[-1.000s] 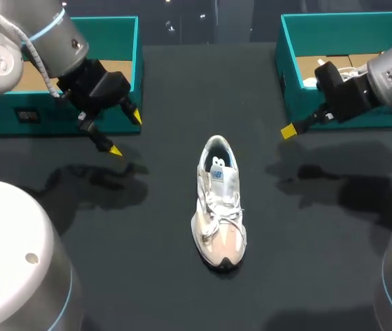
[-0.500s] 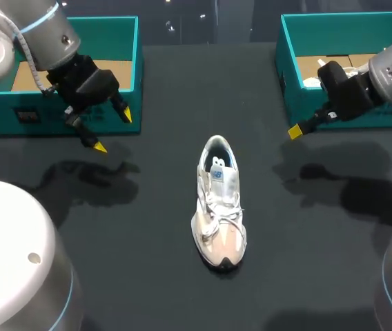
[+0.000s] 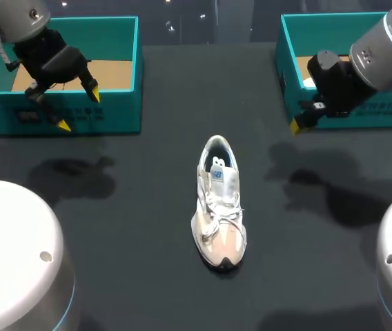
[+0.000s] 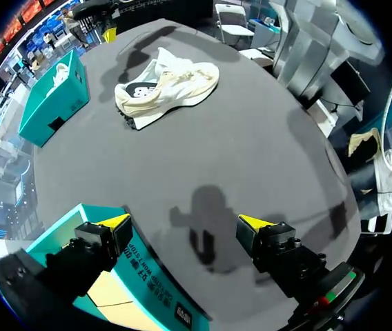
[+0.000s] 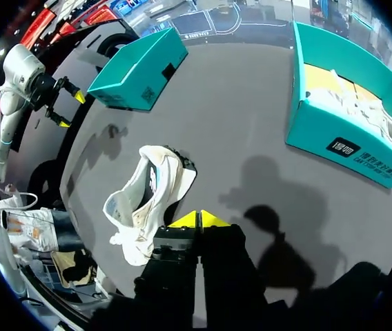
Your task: Take the shoe out of the shoebox, open the shoe tongue, remove and reinsert the insole, then place the shoe into the shoebox
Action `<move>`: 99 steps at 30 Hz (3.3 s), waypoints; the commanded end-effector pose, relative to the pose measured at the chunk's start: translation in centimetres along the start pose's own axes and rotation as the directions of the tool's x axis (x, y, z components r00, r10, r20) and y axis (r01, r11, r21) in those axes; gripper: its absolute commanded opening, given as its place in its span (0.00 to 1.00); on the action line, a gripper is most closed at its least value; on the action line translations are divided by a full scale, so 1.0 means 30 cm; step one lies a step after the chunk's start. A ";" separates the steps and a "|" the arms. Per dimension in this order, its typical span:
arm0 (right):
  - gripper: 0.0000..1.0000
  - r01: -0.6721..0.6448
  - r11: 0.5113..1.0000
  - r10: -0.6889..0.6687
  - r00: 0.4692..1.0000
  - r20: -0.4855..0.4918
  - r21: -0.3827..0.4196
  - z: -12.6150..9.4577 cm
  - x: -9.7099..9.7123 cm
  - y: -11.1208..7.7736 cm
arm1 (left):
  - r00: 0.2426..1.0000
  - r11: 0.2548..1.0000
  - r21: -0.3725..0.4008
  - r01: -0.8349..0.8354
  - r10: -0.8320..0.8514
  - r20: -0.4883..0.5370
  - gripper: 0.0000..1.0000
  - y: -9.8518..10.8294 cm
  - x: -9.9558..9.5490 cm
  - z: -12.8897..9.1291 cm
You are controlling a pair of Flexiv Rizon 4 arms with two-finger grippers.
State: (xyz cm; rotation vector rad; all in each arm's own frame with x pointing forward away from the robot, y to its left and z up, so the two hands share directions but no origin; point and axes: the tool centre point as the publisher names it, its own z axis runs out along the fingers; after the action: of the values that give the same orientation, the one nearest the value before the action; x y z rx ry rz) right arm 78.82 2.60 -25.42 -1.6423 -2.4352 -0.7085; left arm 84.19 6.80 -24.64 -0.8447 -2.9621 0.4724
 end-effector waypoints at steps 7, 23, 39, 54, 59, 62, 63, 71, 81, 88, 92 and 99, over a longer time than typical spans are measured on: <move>0.00 -0.032 0.999 0.028 0.986 0.162 0.023 0.041 0.103 0.007 | 1.000 1.000 -0.004 -0.001 0.001 0.006 1.00 -0.003 0.012 0.001; 0.00 -0.140 0.988 0.110 0.929 0.353 0.059 0.157 0.263 0.045 | 1.000 1.000 -0.004 -0.001 0.001 0.006 1.00 -0.003 0.012 0.001; 0.00 -0.137 0.990 0.116 0.866 0.487 0.009 0.301 0.337 0.060 | 1.000 1.000 -0.004 -0.001 0.001 0.006 1.00 -0.003 0.012 0.001; 0.00 -0.199 0.977 0.210 0.788 0.579 -0.083 0.398 0.355 0.043 | 1.000 1.000 -0.004 -0.001 0.001 0.006 1.00 -0.003 0.012 0.001; 0.00 -0.180 0.976 0.219 0.749 0.625 -0.126 0.451 0.350 0.030 | 1.000 1.000 -0.004 -0.001 0.001 0.006 1.00 -0.003 0.012 0.001; 0.00 -0.181 0.974 0.225 0.724 0.652 -0.135 0.475 0.345 0.032 | 1.000 1.000 -0.004 -0.001 0.001 0.006 1.00 -0.003 0.012 0.001; 0.00 -0.184 0.974 0.226 0.711 0.665 -0.134 0.482 0.343 0.033 | 1.000 1.000 -0.004 -0.001 0.001 0.006 1.00 -0.003 0.012 0.001; 0.00 -0.212 0.966 0.254 0.678 0.689 -0.148 0.499 0.298 0.038 | 1.000 1.000 -0.004 -0.001 0.001 0.006 1.00 -0.003 0.012 0.001; 0.00 -0.256 0.959 0.261 0.647 0.716 -0.118 0.567 0.233 0.005 | 1.000 1.000 -0.004 -0.001 0.001 0.006 1.00 -0.003 0.012 0.001; 0.00 -0.259 0.963 0.238 0.677 0.696 -0.078 0.614 0.233 -0.003 | 1.000 1.000 -0.004 -0.001 0.001 0.006 1.00 -0.003 0.012 0.001; 0.00 -0.239 0.966 0.233 0.650 0.724 -0.096 0.572 0.257 0.000 | 1.000 1.000 -0.004 -0.001 0.001 0.006 1.00 -0.003 0.012 0.001; 0.00 -0.216 0.969 0.221 0.560 0.798 -0.117 0.504 0.271 -0.001 | 1.000 1.000 -0.004 -0.001 0.001 0.006 1.00 -0.003 0.012 0.001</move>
State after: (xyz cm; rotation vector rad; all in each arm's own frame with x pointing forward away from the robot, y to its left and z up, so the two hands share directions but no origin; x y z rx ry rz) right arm 78.94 15.34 -36.31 -2.5609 -2.6059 0.1368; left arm 83.88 6.88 -24.68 -0.8469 -2.9687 0.4747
